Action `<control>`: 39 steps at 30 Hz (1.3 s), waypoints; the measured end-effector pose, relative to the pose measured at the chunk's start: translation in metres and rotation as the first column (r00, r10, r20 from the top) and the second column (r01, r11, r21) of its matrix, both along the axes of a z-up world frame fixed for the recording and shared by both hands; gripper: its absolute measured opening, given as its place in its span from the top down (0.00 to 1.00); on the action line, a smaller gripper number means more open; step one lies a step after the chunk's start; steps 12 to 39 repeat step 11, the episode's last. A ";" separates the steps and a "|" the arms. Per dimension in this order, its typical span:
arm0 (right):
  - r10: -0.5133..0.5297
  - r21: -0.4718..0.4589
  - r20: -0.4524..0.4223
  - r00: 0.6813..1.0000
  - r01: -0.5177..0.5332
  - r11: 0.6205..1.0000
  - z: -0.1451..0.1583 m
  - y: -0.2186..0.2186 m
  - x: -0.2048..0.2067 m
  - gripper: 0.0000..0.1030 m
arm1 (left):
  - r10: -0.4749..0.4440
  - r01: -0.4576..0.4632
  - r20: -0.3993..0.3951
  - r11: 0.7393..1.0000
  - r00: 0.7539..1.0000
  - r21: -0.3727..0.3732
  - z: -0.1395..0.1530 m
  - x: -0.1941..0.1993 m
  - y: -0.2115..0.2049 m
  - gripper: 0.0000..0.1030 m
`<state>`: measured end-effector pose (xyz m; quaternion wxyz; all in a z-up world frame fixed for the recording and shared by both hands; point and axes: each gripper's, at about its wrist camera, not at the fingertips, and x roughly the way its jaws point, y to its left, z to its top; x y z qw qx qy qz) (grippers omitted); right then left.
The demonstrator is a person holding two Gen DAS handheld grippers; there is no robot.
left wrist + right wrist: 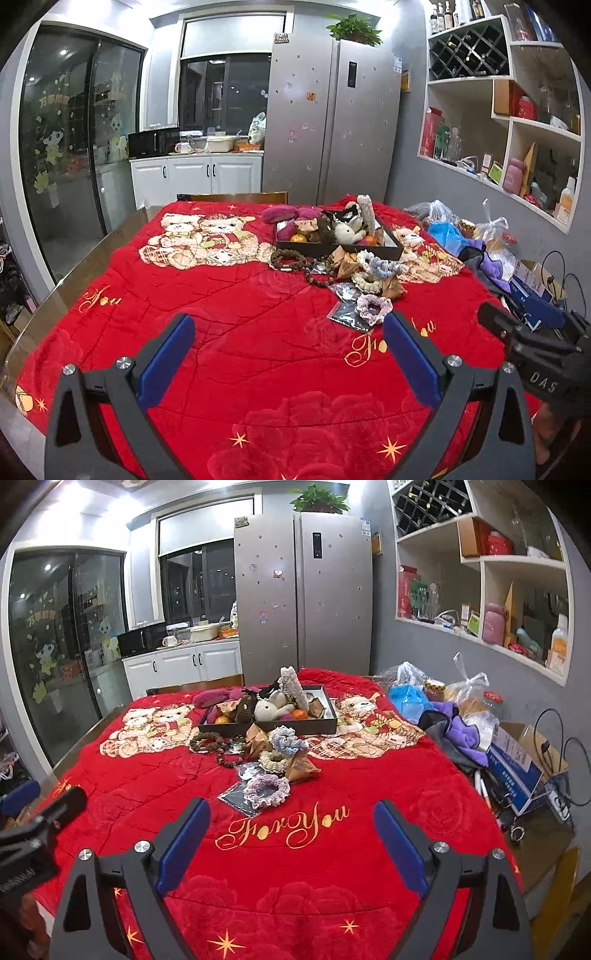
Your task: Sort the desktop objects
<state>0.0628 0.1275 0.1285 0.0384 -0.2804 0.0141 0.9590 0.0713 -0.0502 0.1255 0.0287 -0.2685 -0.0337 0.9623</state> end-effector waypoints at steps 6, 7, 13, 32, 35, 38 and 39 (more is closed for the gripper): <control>0.007 0.041 -0.009 1.000 -0.006 0.999 0.002 -0.009 0.002 0.10 | -0.009 0.009 0.005 1.000 1.000 -0.022 -0.002 -0.002 0.000 0.00; 0.007 0.039 -0.007 1.000 -0.007 0.999 0.002 -0.009 0.002 0.10 | -0.008 0.009 0.004 1.000 1.000 -0.021 -0.001 -0.003 -0.001 0.00; 0.007 0.039 -0.013 1.000 -0.006 0.999 0.003 -0.009 0.003 0.10 | -0.020 0.019 -0.007 0.999 1.000 -0.028 -0.001 -0.001 0.001 0.00; 0.007 0.039 -0.013 1.000 -0.006 0.999 0.003 -0.009 0.003 0.10 | -0.020 0.019 -0.007 0.999 1.000 -0.028 -0.001 -0.001 0.001 0.00; 0.007 0.039 -0.013 1.000 -0.006 0.999 0.003 -0.009 0.003 0.10 | -0.020 0.019 -0.007 0.999 1.000 -0.028 -0.001 -0.001 0.001 0.00; 0.007 0.039 -0.013 1.000 -0.006 0.999 0.003 -0.009 0.003 0.10 | -0.020 0.019 -0.007 0.999 1.000 -0.028 -0.001 -0.001 0.001 0.00; 0.007 0.039 -0.013 1.000 -0.006 0.999 0.003 -0.009 0.003 0.10 | -0.020 0.019 -0.007 0.999 1.000 -0.028 -0.001 -0.001 0.001 0.00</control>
